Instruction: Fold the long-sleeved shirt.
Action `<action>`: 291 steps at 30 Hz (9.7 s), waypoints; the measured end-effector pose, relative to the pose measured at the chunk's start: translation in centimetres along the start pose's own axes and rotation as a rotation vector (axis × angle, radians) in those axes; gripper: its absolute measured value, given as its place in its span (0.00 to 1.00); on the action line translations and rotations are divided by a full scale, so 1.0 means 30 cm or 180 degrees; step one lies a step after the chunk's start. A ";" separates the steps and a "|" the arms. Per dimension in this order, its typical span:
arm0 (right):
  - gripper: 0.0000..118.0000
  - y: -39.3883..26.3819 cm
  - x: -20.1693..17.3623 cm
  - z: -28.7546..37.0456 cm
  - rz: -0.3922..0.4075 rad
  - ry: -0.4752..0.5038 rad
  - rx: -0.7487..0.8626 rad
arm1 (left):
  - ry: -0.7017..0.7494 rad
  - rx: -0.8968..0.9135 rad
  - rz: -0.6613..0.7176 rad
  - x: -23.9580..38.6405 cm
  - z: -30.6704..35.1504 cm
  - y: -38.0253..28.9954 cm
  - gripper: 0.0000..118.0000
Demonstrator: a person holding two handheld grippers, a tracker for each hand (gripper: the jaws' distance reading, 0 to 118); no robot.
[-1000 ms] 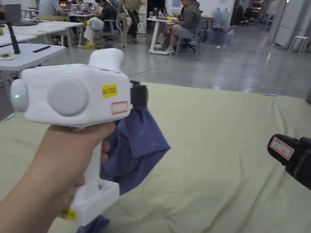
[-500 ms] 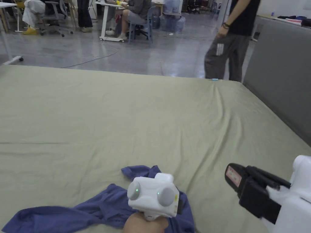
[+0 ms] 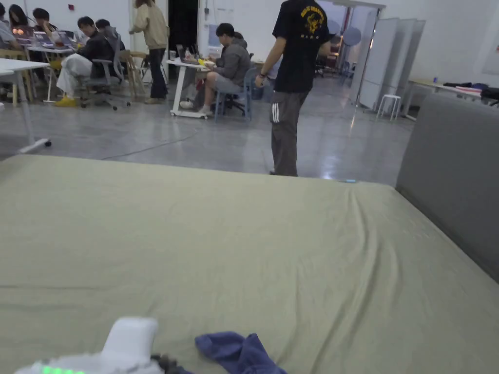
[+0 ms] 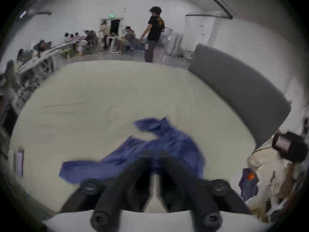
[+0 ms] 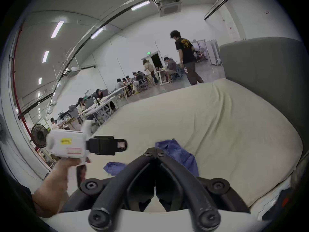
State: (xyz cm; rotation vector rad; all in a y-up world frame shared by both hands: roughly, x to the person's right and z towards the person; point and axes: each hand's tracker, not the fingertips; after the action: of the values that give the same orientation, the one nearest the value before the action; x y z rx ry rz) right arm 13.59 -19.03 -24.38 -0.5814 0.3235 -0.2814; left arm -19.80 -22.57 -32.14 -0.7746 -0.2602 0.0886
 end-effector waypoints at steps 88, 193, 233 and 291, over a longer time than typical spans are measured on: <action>0.06 1.167 -0.169 -0.887 0.1502 -0.1167 -0.0424 | 0.0366 0.0457 0.0239 -0.467 -0.092 1.147 0.00; 0.00 0.072 0.148 -0.384 0.0581 -0.0597 -0.1372 | -0.0147 -0.0460 0.0742 -0.417 -0.567 0.615 0.00; 0.00 1.618 0.088 -0.681 0.1129 -0.1769 0.0188 | 0.0351 0.0855 0.0813 -0.607 -0.014 1.489 0.00; 0.00 -0.083 0.189 -0.155 0.0720 -0.0722 -0.1259 | -0.0221 -0.1132 0.0353 -0.307 -0.023 -0.267 0.00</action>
State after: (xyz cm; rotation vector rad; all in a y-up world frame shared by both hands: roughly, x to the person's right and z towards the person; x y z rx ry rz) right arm 16.62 -25.26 -27.85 -0.9493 0.2228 0.0716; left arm -28.62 -30.36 -28.84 -1.1411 -0.3032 0.1772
